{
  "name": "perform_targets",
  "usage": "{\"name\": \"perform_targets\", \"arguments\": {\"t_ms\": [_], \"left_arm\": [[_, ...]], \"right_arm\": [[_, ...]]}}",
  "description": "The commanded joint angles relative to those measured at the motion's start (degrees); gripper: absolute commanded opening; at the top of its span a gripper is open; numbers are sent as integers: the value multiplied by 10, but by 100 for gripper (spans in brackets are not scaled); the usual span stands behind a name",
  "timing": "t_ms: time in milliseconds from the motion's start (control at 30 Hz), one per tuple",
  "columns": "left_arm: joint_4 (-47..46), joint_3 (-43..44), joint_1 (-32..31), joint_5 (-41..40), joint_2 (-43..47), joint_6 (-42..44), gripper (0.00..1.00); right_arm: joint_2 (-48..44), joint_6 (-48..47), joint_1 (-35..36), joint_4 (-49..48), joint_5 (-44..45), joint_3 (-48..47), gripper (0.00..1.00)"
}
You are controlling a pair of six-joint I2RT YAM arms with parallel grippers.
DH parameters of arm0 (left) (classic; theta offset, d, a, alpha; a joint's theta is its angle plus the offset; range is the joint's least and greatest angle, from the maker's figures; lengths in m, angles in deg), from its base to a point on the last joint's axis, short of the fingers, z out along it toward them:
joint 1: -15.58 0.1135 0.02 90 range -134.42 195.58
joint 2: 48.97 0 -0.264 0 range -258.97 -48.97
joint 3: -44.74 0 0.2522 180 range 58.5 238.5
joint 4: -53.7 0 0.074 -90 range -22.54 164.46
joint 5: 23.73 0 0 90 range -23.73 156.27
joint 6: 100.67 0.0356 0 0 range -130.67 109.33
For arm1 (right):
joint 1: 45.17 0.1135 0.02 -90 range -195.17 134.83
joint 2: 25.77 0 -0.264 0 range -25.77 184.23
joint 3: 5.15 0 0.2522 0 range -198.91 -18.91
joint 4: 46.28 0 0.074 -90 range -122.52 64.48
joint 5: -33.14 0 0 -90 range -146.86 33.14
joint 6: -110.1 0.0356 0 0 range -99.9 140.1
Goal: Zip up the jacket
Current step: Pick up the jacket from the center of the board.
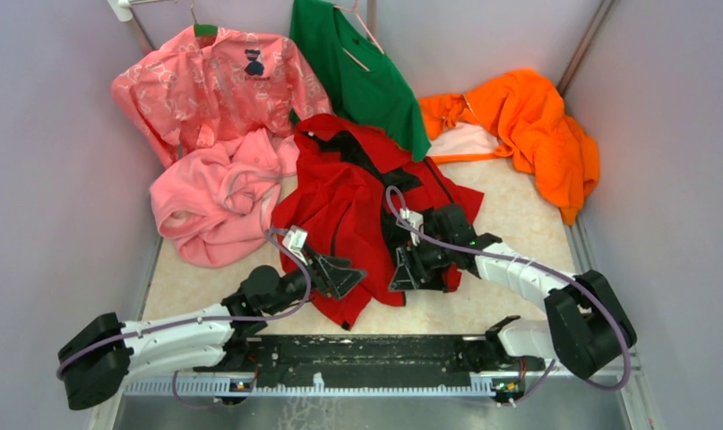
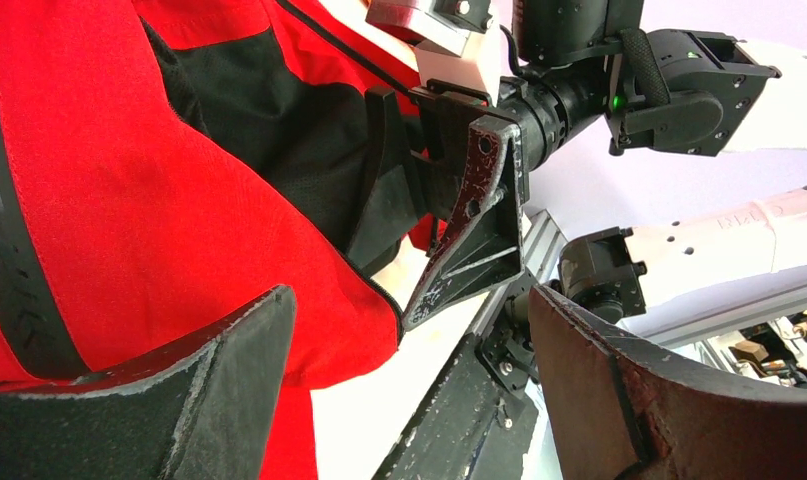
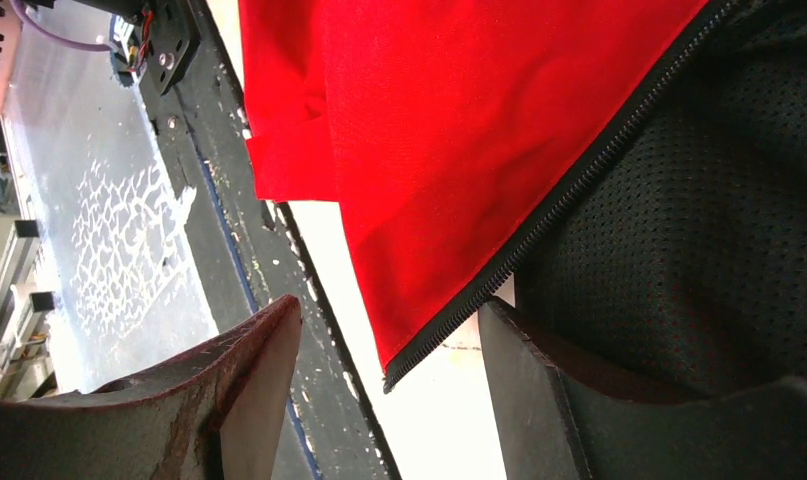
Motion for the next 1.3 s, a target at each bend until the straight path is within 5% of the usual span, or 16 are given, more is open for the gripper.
{"name": "perform_targets", "arguments": {"t_ms": [0, 200, 500, 700, 900, 1267], "left_arm": [[-17, -7, 1, -7, 5, 5, 91], [-15, -8, 1, -3, 6, 8, 91], [-65, -14, 1, 39, -40, 17, 90], [-128, -12, 1, 67, -126, -1, 91], [-155, 27, 2, 117, -217, -1, 91], [-167, 64, 4, 175, -274, 17, 95]], "right_arm": [[8, 17, 12, -30, -2, 5, 66], [26, 26, 16, -45, -35, 5, 52], [26, 35, 10, -50, -82, -25, 1], [42, 5, -28, -15, -177, -77, 0], [60, -153, -34, 107, -229, -146, 0], [89, -239, -32, 167, -247, -167, 0]]}}
